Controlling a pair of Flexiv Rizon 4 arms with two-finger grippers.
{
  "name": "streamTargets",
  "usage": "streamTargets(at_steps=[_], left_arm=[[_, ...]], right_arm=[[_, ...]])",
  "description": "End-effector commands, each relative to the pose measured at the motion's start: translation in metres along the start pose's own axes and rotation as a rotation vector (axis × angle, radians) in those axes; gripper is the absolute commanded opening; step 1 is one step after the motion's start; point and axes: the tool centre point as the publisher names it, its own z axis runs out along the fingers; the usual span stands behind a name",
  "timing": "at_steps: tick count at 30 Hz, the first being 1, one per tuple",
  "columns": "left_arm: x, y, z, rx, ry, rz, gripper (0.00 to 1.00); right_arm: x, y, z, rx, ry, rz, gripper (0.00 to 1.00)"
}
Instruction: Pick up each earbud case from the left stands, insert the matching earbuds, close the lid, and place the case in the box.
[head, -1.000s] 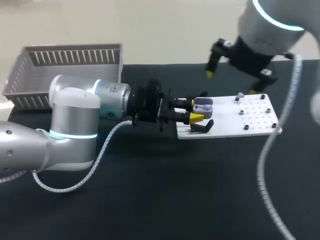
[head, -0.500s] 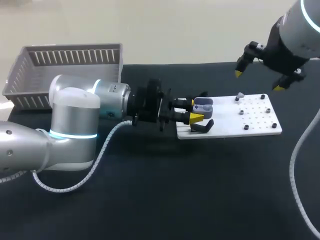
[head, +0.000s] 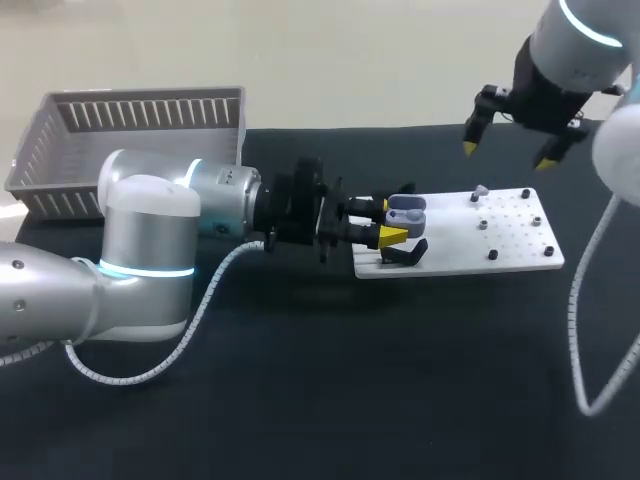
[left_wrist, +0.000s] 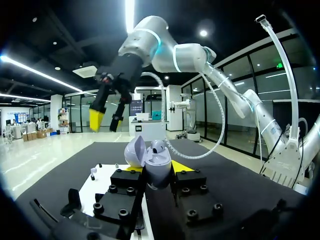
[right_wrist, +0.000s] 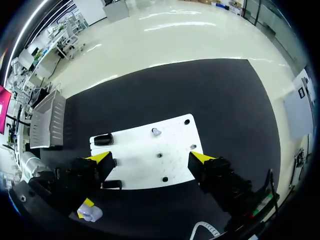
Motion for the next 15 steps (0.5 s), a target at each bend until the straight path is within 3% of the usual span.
streamTargets(at_steps=[1,9,11,13,15], left_arm=[[0.001,-0.001,0.000,-0.004,-0.002,0.002,0.00],[0.001,-0.001,0.000,-0.004,-0.002,0.002,0.00],[0.001,-0.001,0.000,-0.004,-0.002,0.002,0.00],[0.001,-0.001,0.000,-0.004,-0.002,0.002,0.00],[0.001,-0.001,0.000,-0.004,-0.002,0.002,0.00]], right_arm=[[-0.008,0.001,0.022,-0.022,0.088,-0.012,1.00],[-0.010,-0.005,0.046,-0.059,0.159,-0.031,0.99],[-0.010,-0.007,0.053,-0.063,0.174,-0.033,0.91],[-0.010,-0.009,0.059,-0.067,0.188,-0.037,0.65],[-0.008,-0.010,0.064,-0.069,0.197,-0.044,0.58]])
